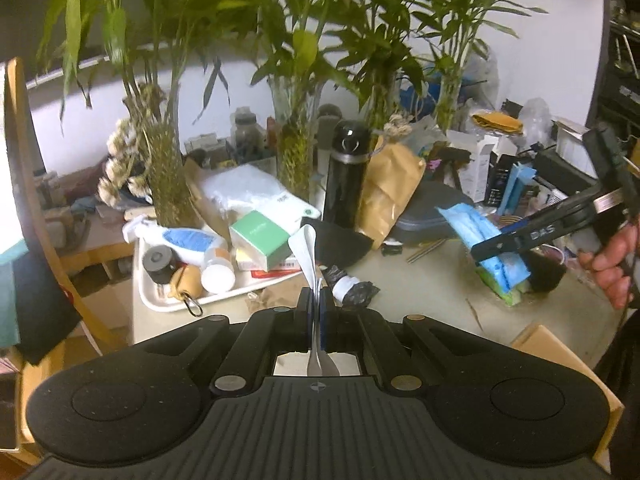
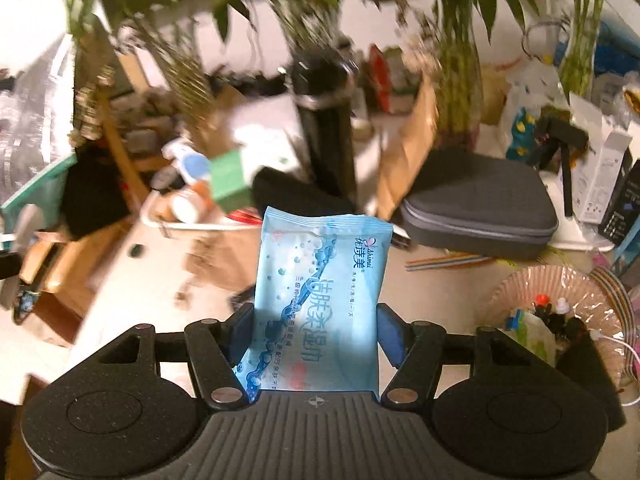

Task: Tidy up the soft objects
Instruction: 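Close the right tool on the blue pack and lift it, then open the left tool over the box dropping the white strip while the right tool carries the blue pack, then lower the blue pack into the box and open the right tool, then withdraw both open tools from the box back over the table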

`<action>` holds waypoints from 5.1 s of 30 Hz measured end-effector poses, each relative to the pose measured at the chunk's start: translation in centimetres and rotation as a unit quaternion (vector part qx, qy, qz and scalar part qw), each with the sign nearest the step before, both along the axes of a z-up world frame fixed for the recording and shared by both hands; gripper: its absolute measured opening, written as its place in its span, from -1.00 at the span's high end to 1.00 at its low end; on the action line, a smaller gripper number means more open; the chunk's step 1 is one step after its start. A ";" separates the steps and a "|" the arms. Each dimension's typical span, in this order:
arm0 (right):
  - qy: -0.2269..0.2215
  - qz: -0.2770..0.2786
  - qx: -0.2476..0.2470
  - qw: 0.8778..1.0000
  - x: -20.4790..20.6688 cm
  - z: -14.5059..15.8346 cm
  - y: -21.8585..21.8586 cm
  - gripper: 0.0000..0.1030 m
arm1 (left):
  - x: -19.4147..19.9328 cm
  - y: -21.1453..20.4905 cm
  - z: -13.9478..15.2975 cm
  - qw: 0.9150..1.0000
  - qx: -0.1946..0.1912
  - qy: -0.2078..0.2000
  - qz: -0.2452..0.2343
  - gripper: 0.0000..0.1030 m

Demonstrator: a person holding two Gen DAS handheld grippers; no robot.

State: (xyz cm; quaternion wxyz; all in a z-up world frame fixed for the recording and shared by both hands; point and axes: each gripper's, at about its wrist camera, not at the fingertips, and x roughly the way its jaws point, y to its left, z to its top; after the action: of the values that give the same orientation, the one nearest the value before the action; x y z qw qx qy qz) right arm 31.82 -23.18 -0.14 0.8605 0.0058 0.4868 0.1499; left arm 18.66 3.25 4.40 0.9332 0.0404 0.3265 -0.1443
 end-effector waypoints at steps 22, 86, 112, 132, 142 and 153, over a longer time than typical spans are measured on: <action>-0.037 0.081 0.023 0.996 -11.3 7.7 1.4 -0.29 | -10.1 -1.5 1.6 1.000 -0.007 0.007 -0.008 0.94; 0.029 0.098 0.012 0.995 -16.2 3.3 3.1 -1.00 | -13.2 -0.4 -3.3 0.996 0.006 0.079 0.043 -0.29; -0.054 0.093 -0.030 0.994 -13.8 3.6 2.8 -1.00 | -10.0 0.3 -2.0 0.999 -0.002 0.036 0.022 -0.29; -0.048 0.122 -0.004 0.991 -9.4 1.9 2.0 -1.00 | -6.6 1.9 -2.1 0.999 -0.009 0.025 0.032 -0.29; -0.065 0.125 0.020 0.990 -7.3 0.5 1.6 -1.00 | -4.1 2.6 -2.7 0.999 -0.011 0.020 0.041 -0.29; -0.068 0.108 0.034 0.991 -5.4 -0.7 0.8 -1.00 | -0.7 3.3 -4.2 0.998 -0.016 0.014 0.058 -0.29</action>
State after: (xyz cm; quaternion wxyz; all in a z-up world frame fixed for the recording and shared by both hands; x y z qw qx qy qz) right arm 26.39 -22.33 -0.80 0.8697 -0.0282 0.4197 0.2584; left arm 17.97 6.50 0.17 0.9357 0.0043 0.3393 -0.0960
